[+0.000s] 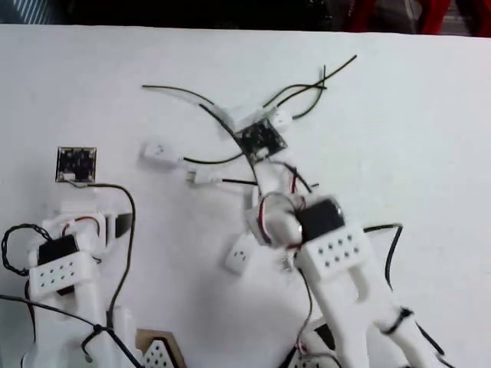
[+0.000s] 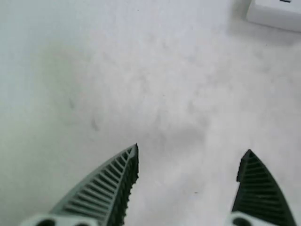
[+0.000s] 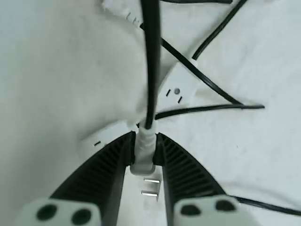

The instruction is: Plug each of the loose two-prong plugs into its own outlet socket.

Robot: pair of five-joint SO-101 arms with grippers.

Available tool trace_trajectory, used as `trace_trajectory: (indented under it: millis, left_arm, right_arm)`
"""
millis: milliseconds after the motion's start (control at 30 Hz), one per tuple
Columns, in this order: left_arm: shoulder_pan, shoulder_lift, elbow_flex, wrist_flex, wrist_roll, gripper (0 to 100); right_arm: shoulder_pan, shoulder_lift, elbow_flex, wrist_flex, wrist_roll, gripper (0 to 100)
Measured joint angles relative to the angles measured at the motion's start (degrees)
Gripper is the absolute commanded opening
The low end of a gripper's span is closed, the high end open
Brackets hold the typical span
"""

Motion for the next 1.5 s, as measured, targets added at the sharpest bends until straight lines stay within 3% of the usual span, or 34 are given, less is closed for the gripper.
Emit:
trace_trajectory:
  millis: [167,367,767,1000,1233,1500]
  left_arm:
    - [0.3,0.0,0.0,0.0,0.0,33]
    - [8.0,0.0,0.0,0.4,0.0,34]
    - [34.0,0.0,-11.8,19.6,-2.5,40]
    - [49.6,0.0,-12.7,21.1,-0.8,40]
    - [51.6,1.9,-13.0,17.7,2.2,40]
    - [51.9,22.2,-19.7,14.0,2.5,38]
  right_arm:
    - [-2.2,-7.0,9.5,-8.7,0.0,1.7]
    - [2.0,-12.1,15.7,-19.4,-4.7,1.7]
    - [22.9,-18.4,24.7,-37.4,-21.6,1.7]
    - [32.9,-24.6,28.5,-42.6,-28.7,1.7]
    - [33.1,-30.6,31.6,-42.7,-29.3,1.7]
    - [33.2,-32.3,31.7,-42.7,-29.3,1.7]
